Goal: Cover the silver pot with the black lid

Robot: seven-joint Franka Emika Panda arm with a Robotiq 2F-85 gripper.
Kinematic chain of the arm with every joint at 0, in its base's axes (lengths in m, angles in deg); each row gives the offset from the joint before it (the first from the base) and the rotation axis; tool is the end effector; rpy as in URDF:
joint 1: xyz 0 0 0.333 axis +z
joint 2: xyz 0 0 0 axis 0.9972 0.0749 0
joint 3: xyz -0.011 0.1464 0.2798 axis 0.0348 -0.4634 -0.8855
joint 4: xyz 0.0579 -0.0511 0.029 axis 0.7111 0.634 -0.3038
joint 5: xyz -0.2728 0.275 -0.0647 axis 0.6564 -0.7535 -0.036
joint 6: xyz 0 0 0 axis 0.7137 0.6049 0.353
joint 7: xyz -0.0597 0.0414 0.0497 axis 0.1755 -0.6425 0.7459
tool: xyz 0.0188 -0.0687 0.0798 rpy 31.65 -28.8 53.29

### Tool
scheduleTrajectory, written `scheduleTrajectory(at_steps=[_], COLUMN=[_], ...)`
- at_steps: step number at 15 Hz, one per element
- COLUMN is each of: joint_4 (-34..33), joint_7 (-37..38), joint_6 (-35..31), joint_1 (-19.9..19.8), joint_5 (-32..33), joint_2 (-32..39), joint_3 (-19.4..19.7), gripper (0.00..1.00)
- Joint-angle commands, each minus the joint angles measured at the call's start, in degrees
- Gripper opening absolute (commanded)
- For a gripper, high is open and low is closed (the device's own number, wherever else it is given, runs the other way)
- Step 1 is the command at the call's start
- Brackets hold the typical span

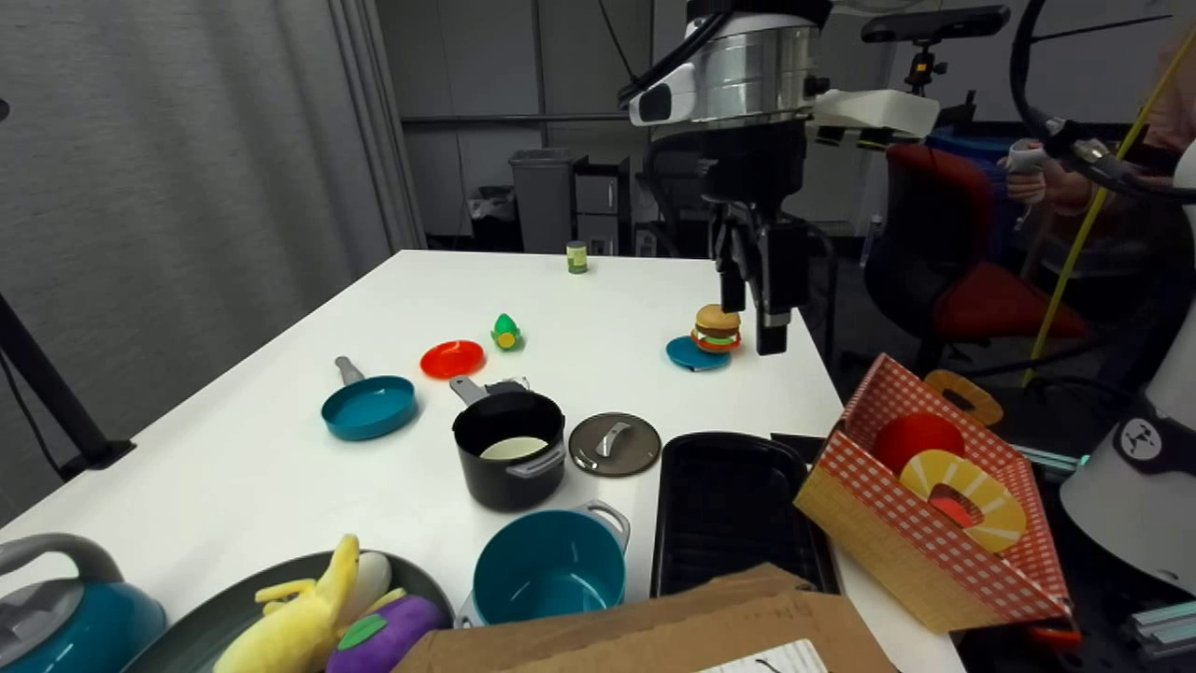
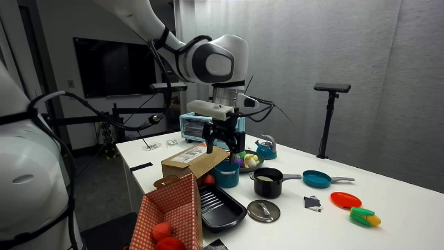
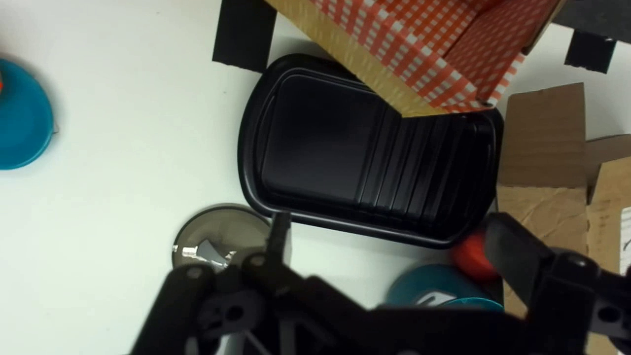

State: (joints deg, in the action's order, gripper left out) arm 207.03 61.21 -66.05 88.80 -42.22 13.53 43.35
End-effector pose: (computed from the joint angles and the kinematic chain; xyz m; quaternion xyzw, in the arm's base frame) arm 0.4372 0.0075 0.3813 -0.9918 -0.1131 0.0444 0.0387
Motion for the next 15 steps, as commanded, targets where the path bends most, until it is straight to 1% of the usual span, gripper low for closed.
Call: scheduleTrajectory(at_steps=[1, 10, 15], joint_4=[-4.84, -10.91, -13.07], joint_7=[-4.53, -15.03, -23.74], joint_6=[-1.41, -8.01, -8.91], joint_1=[-0.91, -1.63, -2.89], joint_5=[2.8, 6.52, 6.82], joint_2=[6.22, 16.78, 20.5], joint_3=[0.2, -0.53, -0.73], gripper=[1.0, 1.0, 1.0])
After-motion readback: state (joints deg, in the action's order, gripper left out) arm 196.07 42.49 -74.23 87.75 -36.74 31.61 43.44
